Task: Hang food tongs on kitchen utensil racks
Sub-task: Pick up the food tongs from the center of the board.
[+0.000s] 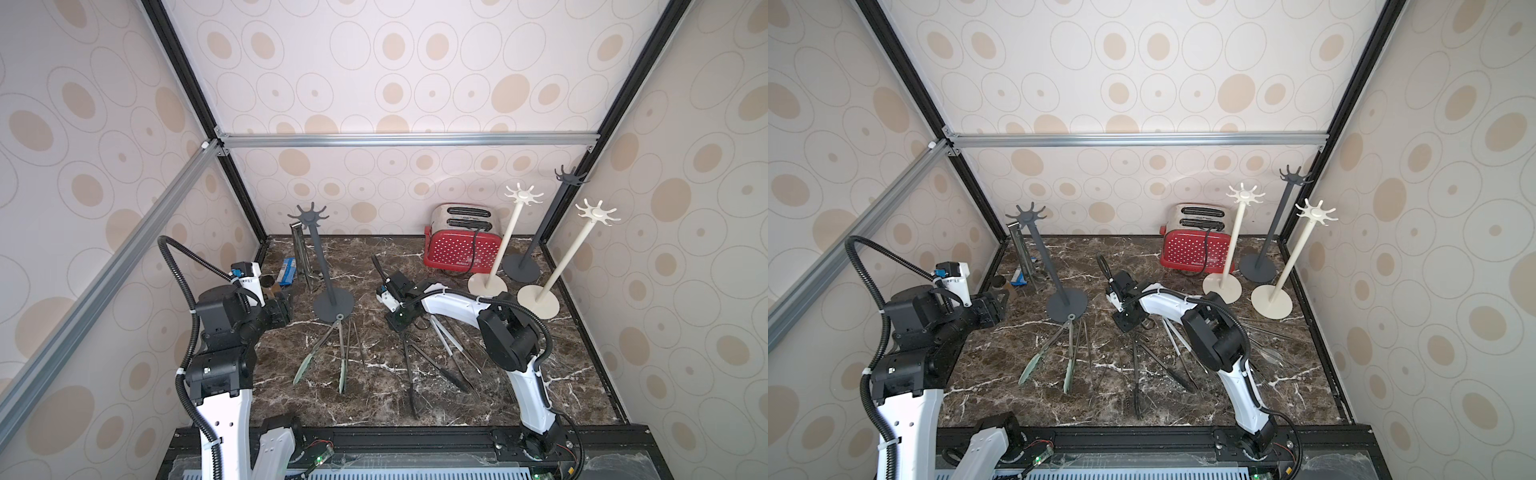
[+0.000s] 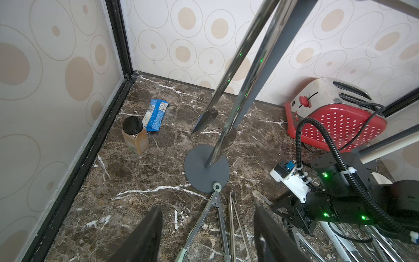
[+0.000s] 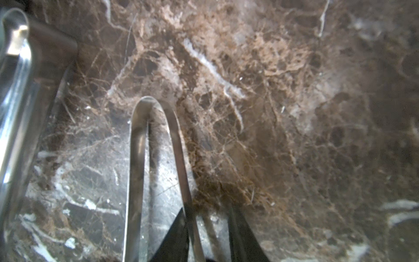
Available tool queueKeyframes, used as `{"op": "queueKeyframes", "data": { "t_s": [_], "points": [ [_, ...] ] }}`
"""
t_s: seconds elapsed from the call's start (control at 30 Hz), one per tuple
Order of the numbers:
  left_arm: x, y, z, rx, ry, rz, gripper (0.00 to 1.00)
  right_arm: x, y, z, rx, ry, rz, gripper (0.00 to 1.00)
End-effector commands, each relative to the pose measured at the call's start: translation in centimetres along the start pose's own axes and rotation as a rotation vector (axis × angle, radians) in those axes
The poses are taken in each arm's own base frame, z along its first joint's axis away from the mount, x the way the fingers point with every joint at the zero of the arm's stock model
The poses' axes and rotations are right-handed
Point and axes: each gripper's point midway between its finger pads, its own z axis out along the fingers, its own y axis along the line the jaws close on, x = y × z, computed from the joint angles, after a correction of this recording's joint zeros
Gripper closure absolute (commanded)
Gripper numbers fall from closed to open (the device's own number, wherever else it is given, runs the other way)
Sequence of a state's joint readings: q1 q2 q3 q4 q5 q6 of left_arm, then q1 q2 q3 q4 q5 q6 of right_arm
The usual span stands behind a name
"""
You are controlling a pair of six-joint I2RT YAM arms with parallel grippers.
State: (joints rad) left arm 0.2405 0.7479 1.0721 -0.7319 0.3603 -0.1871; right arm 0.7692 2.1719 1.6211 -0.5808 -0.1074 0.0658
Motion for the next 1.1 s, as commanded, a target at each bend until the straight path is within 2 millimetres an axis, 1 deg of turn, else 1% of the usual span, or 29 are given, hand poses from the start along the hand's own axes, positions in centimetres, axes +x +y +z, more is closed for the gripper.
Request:
{"op": "queueKeyframes", "data": {
  "t_s": [0.0, 0.23, 0.43, 0.57, 0.67, 0.73, 0.83, 0.9, 1.07],
  "points": [
    [-1.2, -0.2, -1.3, -0.009, -0.037, 0.010, 0.36, 3.1, 0.6, 1.7, 0.016, 0.106, -0.014, 0.73],
    [-1.2, -0.3, -1.5, -0.008, -0.045, 0.012, 0.36, 4.2, 1.2, 1.8, 0.036, 0.129, -0.022, 0.82],
    [-1.2, -0.4, -1.7, -0.008, -0.052, 0.015, 0.35, 4.6, 1.3, 1.4, 0.040, 0.127, -0.018, 0.91],
    [-1.1, -0.3, -1.8, -0.009, -0.054, 0.013, 0.35, 4.2, 1.4, 1.0, 0.039, 0.114, -0.021, 0.99],
    [-1.0, -0.4, -1.9, -0.007, -0.057, 0.010, 0.35, 3.4, 1.6, 0.5, 0.035, 0.092, -0.021, 1.00],
    [-1.1, -0.4, -2.0, -0.009, -0.060, 0.008, 0.35, 2.5, 1.7, -0.3, 0.032, 0.057, -0.018, 1.00],
    [-1.0, -0.3, -2.1, -0.013, -0.062, 0.000, 0.36, 0.7, 2.0, -2.1, 0.028, -0.020, -0.016, 1.00],
    [-0.9, -0.1, -2.2, -0.025, -0.060, -0.009, 0.37, -0.6, 2.3, -3.7, 0.026, -0.076, -0.017, 1.00],
    [0.1, 0.4, -2.3, -0.058, -0.032, -0.030, 0.37, -4.0, 3.1, -8.6, 0.008, -0.246, -0.032, 1.00]
  ]
}}
